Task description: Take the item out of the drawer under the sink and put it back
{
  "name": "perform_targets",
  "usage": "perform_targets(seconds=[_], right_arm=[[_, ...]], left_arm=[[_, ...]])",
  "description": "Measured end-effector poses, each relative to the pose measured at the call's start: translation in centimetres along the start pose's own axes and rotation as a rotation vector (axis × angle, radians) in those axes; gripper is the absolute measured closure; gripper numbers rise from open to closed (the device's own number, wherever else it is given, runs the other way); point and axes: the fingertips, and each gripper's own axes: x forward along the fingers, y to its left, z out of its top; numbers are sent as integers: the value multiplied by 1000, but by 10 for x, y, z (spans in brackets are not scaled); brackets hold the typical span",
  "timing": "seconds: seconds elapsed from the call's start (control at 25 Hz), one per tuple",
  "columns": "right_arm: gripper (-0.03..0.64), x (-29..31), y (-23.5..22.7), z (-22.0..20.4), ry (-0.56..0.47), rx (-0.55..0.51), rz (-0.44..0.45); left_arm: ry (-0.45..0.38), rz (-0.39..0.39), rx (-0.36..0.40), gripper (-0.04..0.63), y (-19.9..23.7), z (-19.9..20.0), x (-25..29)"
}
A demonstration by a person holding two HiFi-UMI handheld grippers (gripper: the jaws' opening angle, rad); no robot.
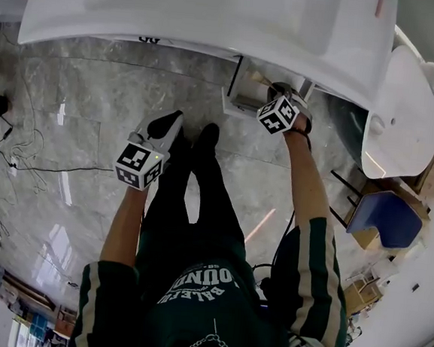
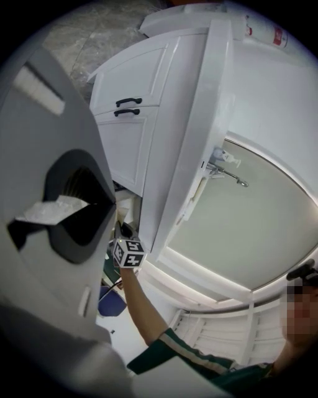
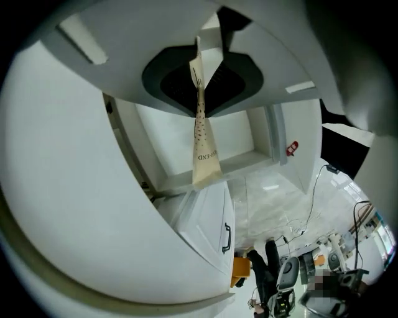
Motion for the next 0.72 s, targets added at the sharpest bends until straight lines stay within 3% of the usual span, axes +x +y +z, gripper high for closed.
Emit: perform_targets(seconds=[0.32,0.72], right_arm=[[578,-71,0,18,-83,72,-28],[578,-190,-1,57,-283,275,-56]], left_arm=[[-43,-17,68,546,-15,56,-13],[-132,-35,185,546,-44,151,-40]])
